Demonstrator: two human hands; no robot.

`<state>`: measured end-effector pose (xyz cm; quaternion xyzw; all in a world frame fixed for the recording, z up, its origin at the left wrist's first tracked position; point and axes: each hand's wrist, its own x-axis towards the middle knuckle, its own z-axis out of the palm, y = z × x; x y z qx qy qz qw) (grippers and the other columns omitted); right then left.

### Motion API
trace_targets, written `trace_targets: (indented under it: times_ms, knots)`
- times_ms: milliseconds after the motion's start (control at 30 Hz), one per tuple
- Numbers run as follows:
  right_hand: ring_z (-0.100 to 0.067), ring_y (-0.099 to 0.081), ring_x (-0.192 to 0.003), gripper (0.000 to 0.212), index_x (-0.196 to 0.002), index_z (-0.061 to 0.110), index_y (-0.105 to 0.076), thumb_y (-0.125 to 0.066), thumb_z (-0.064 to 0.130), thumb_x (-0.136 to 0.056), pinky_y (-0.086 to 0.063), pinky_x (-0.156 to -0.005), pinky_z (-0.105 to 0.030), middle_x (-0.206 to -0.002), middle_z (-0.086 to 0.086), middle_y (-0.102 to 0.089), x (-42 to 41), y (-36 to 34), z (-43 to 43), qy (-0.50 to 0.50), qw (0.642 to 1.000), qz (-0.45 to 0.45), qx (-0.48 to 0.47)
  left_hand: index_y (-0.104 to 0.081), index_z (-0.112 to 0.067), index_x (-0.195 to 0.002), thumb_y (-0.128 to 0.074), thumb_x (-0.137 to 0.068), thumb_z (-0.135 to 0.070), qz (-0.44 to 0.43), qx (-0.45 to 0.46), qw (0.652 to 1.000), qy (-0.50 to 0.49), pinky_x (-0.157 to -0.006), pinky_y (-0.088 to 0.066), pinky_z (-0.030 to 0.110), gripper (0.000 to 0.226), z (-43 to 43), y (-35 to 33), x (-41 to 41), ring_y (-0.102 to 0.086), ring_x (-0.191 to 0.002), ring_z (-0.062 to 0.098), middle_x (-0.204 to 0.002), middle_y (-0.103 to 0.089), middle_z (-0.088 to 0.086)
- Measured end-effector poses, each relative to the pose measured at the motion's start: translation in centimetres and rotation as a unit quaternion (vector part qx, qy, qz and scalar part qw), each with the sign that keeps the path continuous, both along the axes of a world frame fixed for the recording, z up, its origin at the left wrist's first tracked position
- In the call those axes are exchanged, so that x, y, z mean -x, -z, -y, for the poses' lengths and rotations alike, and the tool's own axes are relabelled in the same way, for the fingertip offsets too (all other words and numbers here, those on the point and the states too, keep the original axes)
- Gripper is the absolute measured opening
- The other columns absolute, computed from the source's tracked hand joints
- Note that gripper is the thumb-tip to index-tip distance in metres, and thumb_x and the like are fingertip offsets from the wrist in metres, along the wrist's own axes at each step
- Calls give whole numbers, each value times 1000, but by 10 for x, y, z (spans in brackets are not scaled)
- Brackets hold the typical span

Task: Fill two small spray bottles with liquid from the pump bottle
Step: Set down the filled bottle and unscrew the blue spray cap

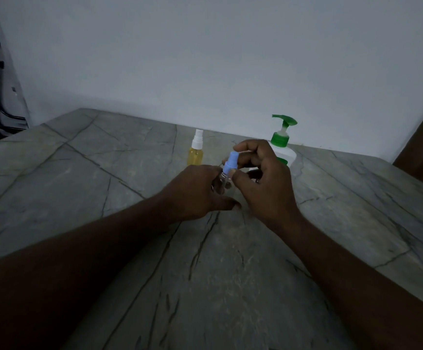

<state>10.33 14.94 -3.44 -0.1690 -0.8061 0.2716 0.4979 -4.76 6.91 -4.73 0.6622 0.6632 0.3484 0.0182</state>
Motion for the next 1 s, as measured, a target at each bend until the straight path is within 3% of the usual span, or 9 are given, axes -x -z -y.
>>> trace_targets:
  times_ms: [133,233,367,467,633,767,867,1000]
  knots:
    - [-6,-65,-90,47,-118,22,-61,-85,39,-80,-53,-71,-17,-97,12,-66,6,4,3,60,998,28,-14,-50,-43,-81,-86,-75,-41,5,-14,1000,15,-61,-41,9,37,2,-2,-4,-57,-70,-11,-74,-57,-19]
    - [-10,-64,-79,36,-108,20,-65,-85,31,-81,-53,-67,-19,-85,10,-65,8,3,3,69,997,25,-33,-53,-42,-86,-86,-74,-42,12,-13,1000,20,-62,-42,9,35,4,-2,-3,-58,-71,-10,-78,-60,-19]
    - [-8,-70,-90,29,-111,17,-65,-77,11,-85,-56,-73,-21,-97,5,-74,1,-1,1,15,1000,7,-27,-61,-30,-89,-86,-73,-47,14,-6,1000,9,-64,-46,20,35,0,1,0,-61,-73,1,-81,-64,-13]
    - [-4,-70,-98,36,-118,19,-63,-79,20,-86,-56,-74,-20,-103,8,-75,1,0,3,14,1000,21,-11,-62,-30,-93,-85,-74,-46,15,-5,1000,10,-68,-49,21,34,-1,1,-1,-63,-77,2,-87,-68,-11]
    - [-7,-67,-86,23,-105,18,-71,-81,24,-85,-54,-71,-14,-93,7,-72,4,1,1,50,998,17,-38,-61,-30,-92,-86,-73,-47,7,-4,1000,5,-62,-42,15,35,-1,1,0,-60,-72,-2,-81,-64,-16]
    - [-13,-71,-89,24,-110,19,-71,-78,24,-88,-61,-82,-37,-98,5,-75,-2,-9,-5,28,996,-68,45,-55,-33,-81,-85,-72,-54,10,23,1000,-14,-58,-37,19,38,-2,0,-2,-57,-68,2,-79,-60,-13]
    - [-21,-74,-93,37,-119,33,-64,-77,37,-84,-61,-81,-52,-101,-1,-77,-5,-12,-10,38,990,-114,80,-51,-37,-78,-84,-71,-57,8,27,999,-21,-56,-35,17,40,-2,-1,-4,-56,-68,1,-79,-58,-16]
    - [-29,-75,-91,39,-122,30,-60,-73,40,-87,-59,-80,-57,-98,-7,-78,-12,-18,-12,65,980,-169,78,-51,-36,-79,-83,-72,-58,14,26,999,-22,-57,-38,19,39,-4,1,-2,-57,-69,1,-79,-59,-17]
